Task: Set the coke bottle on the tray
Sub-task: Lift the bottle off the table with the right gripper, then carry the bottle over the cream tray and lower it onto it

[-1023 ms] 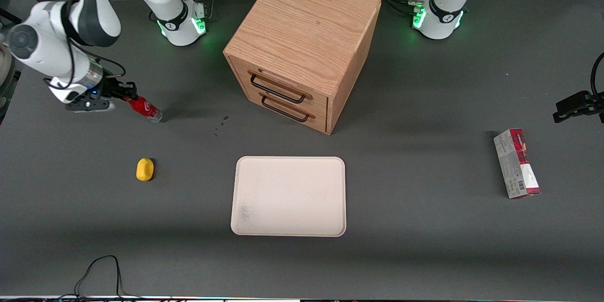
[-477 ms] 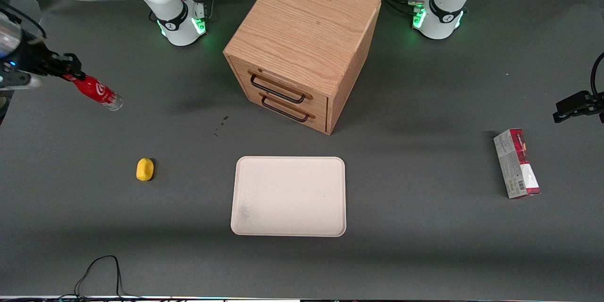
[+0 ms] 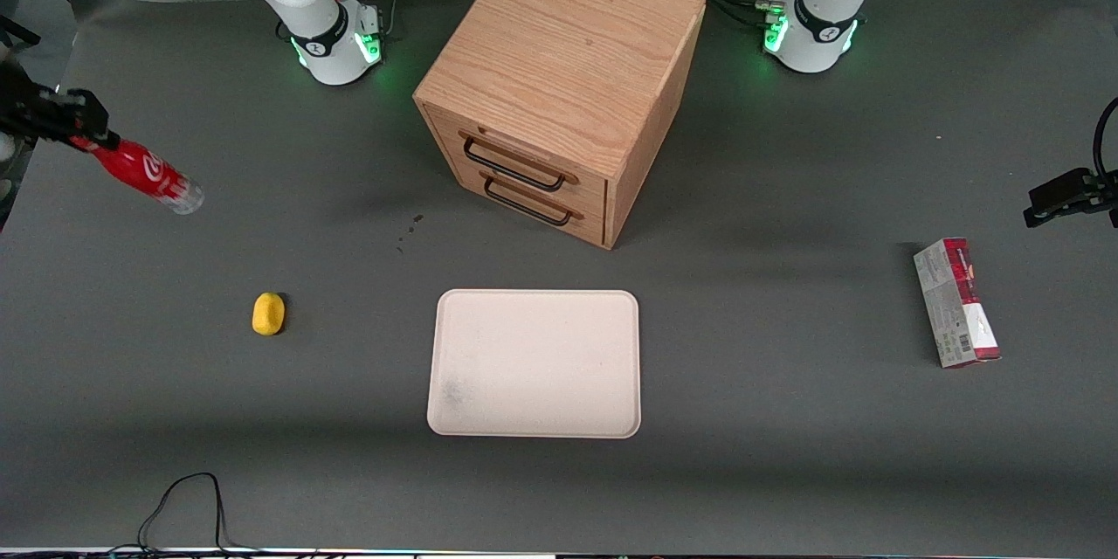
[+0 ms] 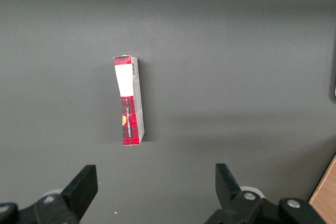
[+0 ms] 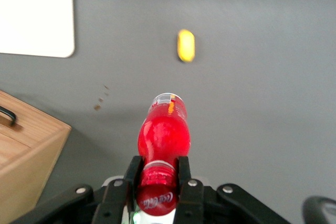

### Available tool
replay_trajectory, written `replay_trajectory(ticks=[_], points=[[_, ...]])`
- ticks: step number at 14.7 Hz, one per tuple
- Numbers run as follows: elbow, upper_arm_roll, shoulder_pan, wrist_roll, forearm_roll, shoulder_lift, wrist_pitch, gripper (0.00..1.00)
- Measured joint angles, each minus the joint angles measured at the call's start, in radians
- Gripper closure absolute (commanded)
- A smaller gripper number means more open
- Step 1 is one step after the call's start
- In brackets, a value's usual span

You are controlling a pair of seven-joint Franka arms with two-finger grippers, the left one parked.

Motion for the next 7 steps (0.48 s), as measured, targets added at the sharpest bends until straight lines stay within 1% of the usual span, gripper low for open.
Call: replay_trajectory(ticks=[1,3,7], points=[[0.076,0.003,0.020,0.000,0.015,0.070,-0.003,1.00],[0.242,0.018,0.059,0.000,0.025,0.224,-0.009,1.00],[0.554,0.109,0.083,0.001,0.027,0.523,-0.019,1.00]])
